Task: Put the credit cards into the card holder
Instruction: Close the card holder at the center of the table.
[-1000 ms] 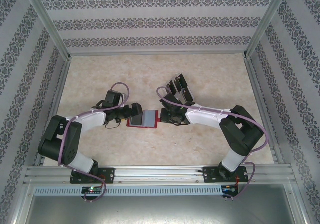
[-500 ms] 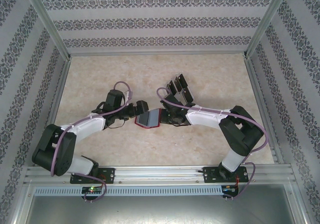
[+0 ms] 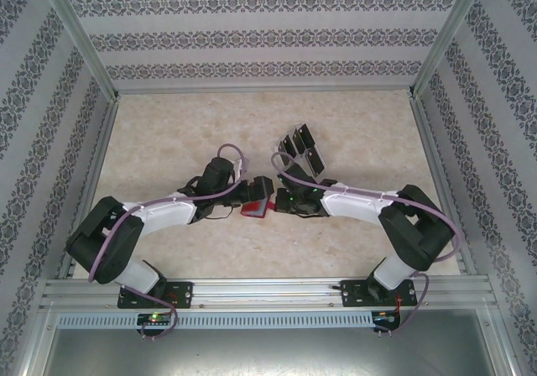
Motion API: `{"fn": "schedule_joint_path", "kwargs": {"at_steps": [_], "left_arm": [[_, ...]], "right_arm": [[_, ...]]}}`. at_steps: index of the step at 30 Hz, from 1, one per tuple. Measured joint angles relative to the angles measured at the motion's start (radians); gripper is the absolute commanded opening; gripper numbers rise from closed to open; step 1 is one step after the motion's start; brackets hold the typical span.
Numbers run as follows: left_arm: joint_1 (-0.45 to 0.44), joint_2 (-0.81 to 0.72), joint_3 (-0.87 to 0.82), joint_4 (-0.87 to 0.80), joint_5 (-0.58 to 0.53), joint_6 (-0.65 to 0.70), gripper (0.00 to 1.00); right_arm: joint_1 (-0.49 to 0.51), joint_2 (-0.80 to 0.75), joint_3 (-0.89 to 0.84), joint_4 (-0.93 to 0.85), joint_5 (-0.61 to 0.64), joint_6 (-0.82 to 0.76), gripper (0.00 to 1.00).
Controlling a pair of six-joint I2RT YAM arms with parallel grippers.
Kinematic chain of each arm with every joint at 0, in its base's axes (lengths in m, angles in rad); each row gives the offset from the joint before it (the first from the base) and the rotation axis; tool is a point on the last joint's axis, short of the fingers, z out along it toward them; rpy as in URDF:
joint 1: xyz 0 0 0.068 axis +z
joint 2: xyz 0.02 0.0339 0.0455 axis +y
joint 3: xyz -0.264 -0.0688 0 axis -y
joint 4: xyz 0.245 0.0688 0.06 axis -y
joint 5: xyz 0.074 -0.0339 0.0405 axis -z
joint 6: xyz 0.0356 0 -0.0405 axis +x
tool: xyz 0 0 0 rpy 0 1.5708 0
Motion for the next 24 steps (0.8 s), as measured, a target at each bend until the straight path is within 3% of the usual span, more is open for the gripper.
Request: {"fn": "schedule_joint_path", "kwargs": {"at_steps": [7,17,24], "left_arm": [[-0.031,0.005,-0.002,0.047,-0.053,-0.044,1.00],[-0.121,0.132,-0.029,0.212,-0.108,-0.134,1.00],[-0.144,0.131,-0.076,0.313,-0.184,-0.187,1.00]], "right_arm": [[-0.020,-0.089,-0.088,0.007,-0.008,0.000,0.00],[-0.058,-0.090,-0.127,0.071,-0.043,-0.002,0.00],[-0.066,-0.090,-0.130,0.088,-0.061,-0.010,0.00]]}}
